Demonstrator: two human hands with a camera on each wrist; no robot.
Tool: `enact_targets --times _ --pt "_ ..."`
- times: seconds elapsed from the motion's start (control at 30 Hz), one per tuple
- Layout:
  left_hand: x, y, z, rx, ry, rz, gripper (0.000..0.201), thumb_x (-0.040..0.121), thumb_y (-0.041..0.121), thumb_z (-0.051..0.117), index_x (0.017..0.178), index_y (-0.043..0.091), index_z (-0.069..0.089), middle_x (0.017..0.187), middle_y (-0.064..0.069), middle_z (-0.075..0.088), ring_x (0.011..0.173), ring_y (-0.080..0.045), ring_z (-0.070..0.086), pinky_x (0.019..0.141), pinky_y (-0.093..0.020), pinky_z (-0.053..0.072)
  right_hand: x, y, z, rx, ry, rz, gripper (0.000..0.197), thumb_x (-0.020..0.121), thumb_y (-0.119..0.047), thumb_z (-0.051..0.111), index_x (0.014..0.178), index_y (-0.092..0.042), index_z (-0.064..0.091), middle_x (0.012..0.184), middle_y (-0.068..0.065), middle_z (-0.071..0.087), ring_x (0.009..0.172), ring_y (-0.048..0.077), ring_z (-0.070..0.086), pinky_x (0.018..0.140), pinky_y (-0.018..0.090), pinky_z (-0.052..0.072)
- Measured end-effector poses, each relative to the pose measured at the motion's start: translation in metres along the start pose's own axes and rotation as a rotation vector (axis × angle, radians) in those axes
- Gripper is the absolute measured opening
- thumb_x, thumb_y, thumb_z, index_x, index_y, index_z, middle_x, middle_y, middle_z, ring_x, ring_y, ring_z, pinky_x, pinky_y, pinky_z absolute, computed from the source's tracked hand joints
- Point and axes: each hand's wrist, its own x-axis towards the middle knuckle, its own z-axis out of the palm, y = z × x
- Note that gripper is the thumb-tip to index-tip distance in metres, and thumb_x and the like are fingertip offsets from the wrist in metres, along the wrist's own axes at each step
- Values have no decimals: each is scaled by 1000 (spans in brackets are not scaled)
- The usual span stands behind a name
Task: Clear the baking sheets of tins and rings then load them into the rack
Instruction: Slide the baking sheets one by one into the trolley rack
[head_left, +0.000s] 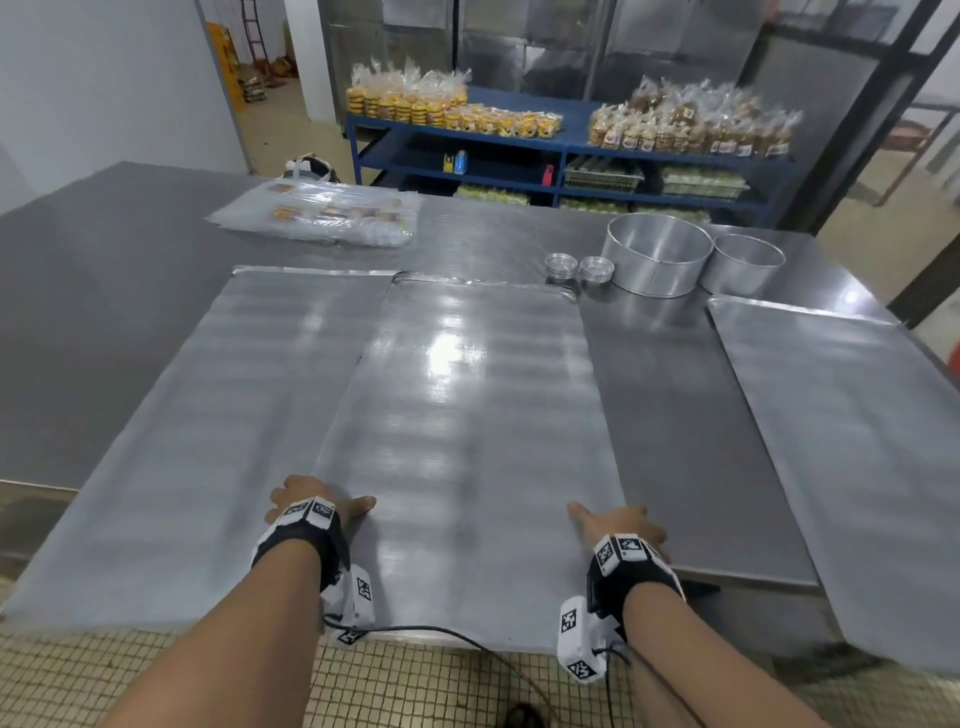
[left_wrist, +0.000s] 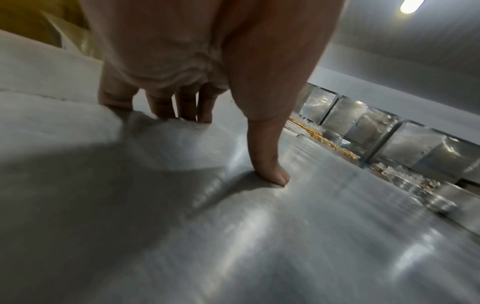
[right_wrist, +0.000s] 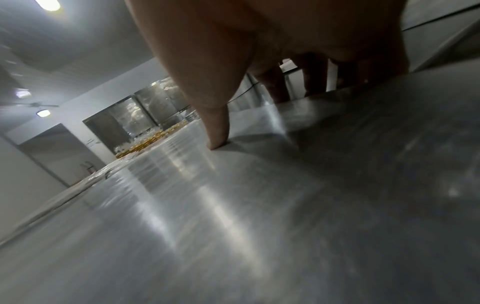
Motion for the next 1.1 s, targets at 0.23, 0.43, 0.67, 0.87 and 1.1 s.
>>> enact_targets --times 0.23,0.43,0.67,0.87,1.1 --pt "1 -5 -2 152 -33 144 92 35 83 71 93 12 66 97 -11 55 90 -34 49 60 -41 42 -10 18 -8 41 -22 25 90 81 -50 73 143 0 30 139 23 46 123 38 53 79 35 42" --pt "-27 0 -7 134 -52 179 96 33 80 79 96 12 58 103 -14 60 99 -37 57 74 -44 47 -5 48 -20 119 -11 32 98 76 -50 79 145 -2 30 141 23 49 126 39 53 95 41 47" --pt "-74 12 11 153 -80 235 100 32 81 79 102 13 58 106 -13 63 102 -35 60 85 -43 54 19 88 -54 143 -5 66 97 69 -55 81 140 0 42 130 20 60 116 37 60 95 40 50" --pt "-125 16 48 156 -97 245 87 41 73 83 100 13 60 104 -9 65 104 -33 60 90 -43 54 48 139 -74 95 -37 58 93 65 -62 78 130 0 52 118 16 67 96 31 64 79 33 47" --pt "-169 8 92 144 -79 196 109 29 80 79 112 12 60 113 -11 63 106 -33 60 81 -39 52 74 186 -97 72 -56 64 98 67 -58 79 137 2 45 126 15 63 111 30 63 80 31 44"
